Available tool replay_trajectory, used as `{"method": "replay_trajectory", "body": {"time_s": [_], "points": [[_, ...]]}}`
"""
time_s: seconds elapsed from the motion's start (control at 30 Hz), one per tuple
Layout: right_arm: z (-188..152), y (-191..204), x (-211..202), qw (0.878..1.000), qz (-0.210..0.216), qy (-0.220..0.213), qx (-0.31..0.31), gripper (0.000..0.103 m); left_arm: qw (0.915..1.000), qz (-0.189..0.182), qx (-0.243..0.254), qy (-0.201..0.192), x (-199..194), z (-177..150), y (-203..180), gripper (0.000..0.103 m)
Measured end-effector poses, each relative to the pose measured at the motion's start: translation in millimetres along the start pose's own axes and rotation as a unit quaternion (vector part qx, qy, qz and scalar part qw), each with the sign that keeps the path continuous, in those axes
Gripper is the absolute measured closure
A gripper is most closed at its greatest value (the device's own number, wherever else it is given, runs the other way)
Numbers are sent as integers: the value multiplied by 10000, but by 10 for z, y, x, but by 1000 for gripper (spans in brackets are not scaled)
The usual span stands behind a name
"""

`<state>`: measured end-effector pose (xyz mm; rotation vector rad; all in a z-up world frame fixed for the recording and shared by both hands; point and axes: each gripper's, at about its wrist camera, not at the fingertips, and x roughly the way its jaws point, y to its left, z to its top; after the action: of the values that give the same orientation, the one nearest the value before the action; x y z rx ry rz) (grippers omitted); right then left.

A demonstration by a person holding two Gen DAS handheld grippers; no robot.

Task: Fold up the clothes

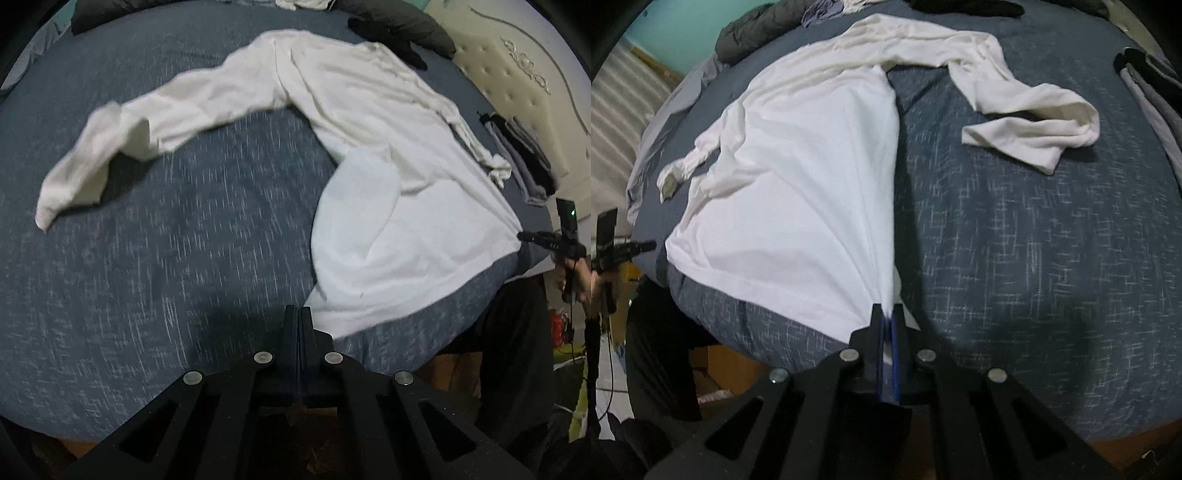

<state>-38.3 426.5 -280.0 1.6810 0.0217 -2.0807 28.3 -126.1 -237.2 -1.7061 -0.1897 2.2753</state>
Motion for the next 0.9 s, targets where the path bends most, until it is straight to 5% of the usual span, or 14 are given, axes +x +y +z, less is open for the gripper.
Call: {"method": "replay_trajectory", "body": {"time_s": [0.23,0.33,0.4,0.53,0.6,0.9], "points": [[251,-128,-359,9984,-209,-515,90,81,9991,45,54,-418,-284,474,-41,102],[468,-134,-490,9966,-240,-788,50,71,9983,76,122,-569,-370,781,-63,91],[673,-83,-554,9951,-280,-946,-12,70,9977,64,128,-664,-397,1015,-65,72],[1138,35,-579,9931,-300,-1128,-135,68,9964,13,89,-839,-371,1542,-60,65],[1384,104,-557,9923,-315,-1171,-237,67,9957,50,131,-921,-327,1861,-49,52],[2525,365,-241,9881,-284,-1319,-739,66,9959,-61,123,-898,267,3098,122,47]]}}
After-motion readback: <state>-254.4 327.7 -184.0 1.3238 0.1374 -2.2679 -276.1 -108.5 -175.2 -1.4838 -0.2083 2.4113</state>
